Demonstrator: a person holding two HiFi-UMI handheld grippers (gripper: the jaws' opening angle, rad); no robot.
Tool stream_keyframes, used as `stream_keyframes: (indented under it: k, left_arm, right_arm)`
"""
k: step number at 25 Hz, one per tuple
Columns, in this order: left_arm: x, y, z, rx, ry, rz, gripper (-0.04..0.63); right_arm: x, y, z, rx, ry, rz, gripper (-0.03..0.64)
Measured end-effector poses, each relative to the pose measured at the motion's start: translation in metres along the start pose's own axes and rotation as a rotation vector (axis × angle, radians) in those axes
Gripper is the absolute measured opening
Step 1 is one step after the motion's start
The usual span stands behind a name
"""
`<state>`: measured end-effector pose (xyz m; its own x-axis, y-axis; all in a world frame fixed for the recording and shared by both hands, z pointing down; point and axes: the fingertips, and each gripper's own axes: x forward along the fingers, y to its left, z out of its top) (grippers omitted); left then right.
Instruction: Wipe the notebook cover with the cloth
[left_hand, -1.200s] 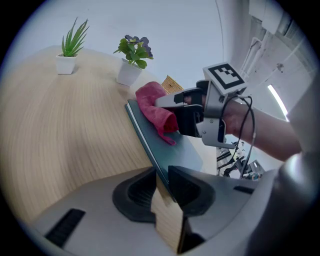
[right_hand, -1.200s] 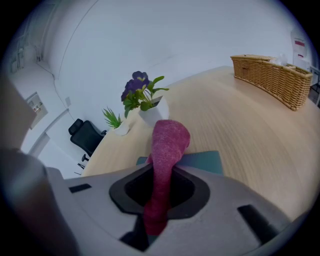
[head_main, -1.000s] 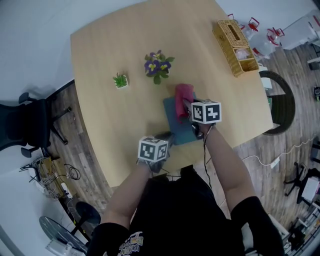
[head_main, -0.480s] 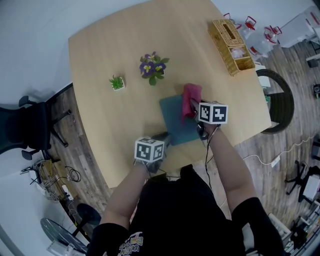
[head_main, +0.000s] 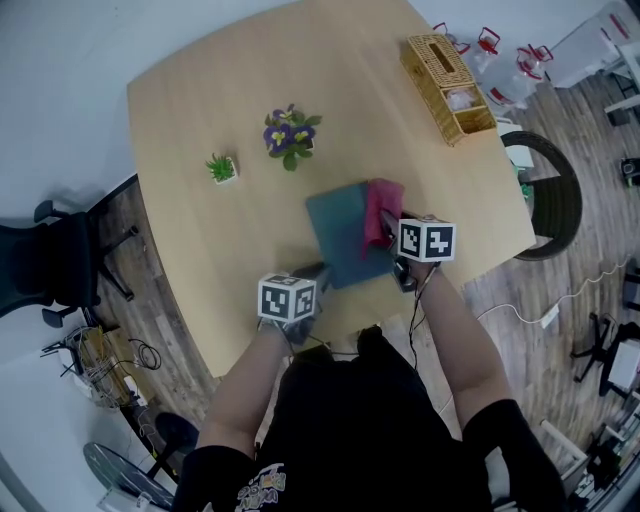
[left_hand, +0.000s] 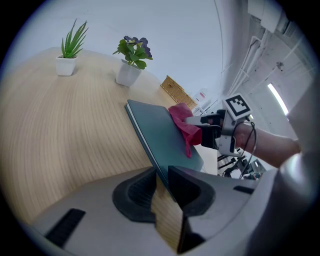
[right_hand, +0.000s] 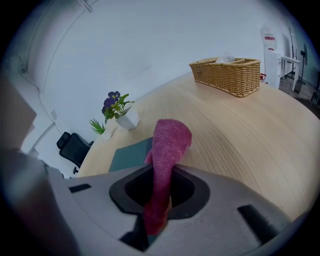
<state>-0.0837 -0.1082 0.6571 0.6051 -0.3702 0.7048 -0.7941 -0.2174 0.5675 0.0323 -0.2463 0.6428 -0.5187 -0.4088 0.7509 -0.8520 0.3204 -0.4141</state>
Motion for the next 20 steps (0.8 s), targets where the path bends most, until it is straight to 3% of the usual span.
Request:
stream_keyframes:
  k: [13, 20]
  left_arm:
    - [0.000, 0.000, 0.000, 0.003, -0.037, 0.040, 0.075]
    - [-0.019, -0.016, 0.003, 0.029, -0.166, 0.103, 0.071]
  right_arm:
    - [-0.051, 0.007, -0.075, -0.052, 0.053, 0.073, 0.068]
    - [-0.085, 0.014, -0.097, -0.095, 0.053, 0.164, 0.069]
